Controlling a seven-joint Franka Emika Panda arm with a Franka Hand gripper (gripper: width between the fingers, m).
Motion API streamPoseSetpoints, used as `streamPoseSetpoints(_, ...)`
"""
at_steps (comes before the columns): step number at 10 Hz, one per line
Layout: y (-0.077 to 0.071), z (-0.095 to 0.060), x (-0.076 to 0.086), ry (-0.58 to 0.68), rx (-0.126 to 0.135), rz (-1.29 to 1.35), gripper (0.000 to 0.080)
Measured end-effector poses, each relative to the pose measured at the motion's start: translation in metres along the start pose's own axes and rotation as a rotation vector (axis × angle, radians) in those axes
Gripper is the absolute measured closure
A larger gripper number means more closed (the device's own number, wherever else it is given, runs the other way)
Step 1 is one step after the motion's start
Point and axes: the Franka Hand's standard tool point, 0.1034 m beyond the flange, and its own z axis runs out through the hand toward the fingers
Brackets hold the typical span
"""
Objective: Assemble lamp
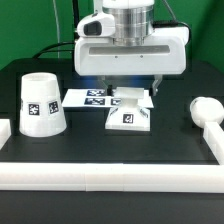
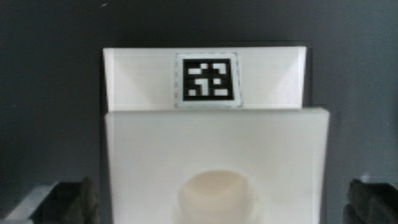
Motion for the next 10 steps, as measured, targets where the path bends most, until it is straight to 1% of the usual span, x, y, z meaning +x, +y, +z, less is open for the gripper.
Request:
streamPoseSetpoints(1,0.0001,0.0005,-0.0005,-0.001,0.000,0.001,0.0099)
streamPoseSetpoints(2,0.0001,0.0005,-0.0005,-0.001,0.000,0.001,0.0146)
streamPoseSetpoints(3,0.0001,0.0006,-0.0006,-0.002,0.000,0.001,0.0146)
streamPoseSetpoints(4,0.0001,0.0005,-0.0004,-0.001,0.000,0.001,0.0268)
streamPoseSetpoints(10,0.0000,0.0005,-0.0004,-0.001,0.000,0.001,0.0268)
